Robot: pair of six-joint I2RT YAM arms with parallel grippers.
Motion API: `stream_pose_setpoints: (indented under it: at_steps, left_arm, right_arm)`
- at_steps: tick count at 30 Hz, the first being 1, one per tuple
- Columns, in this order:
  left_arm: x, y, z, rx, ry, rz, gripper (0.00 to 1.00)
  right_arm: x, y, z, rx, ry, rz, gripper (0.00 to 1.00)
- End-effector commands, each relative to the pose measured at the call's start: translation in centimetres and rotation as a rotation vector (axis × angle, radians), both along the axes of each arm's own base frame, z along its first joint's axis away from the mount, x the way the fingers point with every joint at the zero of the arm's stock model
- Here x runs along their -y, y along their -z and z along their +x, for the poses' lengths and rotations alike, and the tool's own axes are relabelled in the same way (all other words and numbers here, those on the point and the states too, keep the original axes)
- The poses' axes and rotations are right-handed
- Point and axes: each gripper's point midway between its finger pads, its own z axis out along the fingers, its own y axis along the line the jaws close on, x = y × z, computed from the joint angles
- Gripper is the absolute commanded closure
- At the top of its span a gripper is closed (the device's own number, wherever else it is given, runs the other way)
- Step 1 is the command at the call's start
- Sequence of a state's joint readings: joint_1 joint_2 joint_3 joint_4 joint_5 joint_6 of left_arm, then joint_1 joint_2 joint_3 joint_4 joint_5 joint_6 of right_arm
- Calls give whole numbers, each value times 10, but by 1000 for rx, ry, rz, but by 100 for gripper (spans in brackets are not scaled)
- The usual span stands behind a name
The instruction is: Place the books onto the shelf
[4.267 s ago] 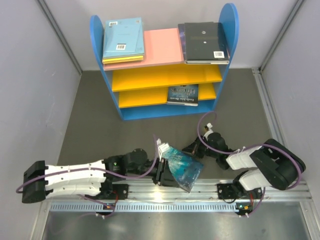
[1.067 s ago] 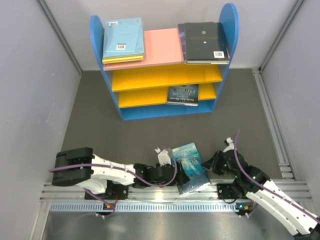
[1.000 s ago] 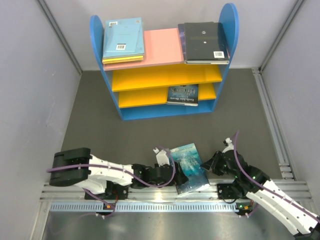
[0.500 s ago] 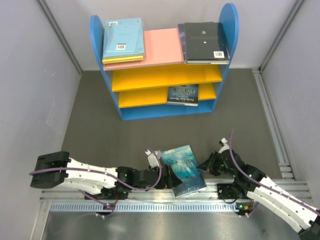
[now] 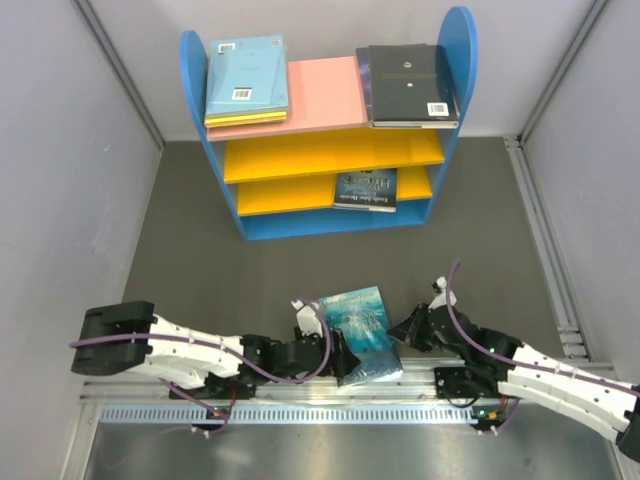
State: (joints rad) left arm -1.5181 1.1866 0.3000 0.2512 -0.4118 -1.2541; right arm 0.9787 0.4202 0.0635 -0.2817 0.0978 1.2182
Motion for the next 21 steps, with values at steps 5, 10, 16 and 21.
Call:
stream_pose_setpoints:
  at_steps: [5,10,16,21]
  left_arm:
    - [94,-214,31,107,-56,-711,9]
    - [111,-241,22,95,15,-779,13]
    - [123,-288,25,199,42,-742,14]
    - [130,-325,30,263,59,-747,14]
  right_arm:
    - [-29,12,-41,-98,-137,123,100]
    - [-37,9,-42,-104,-120,143,100]
    - [-46,6,-50,-118,-117,144,100]
    - [-50,-10,-53,-107,-115,163,100]
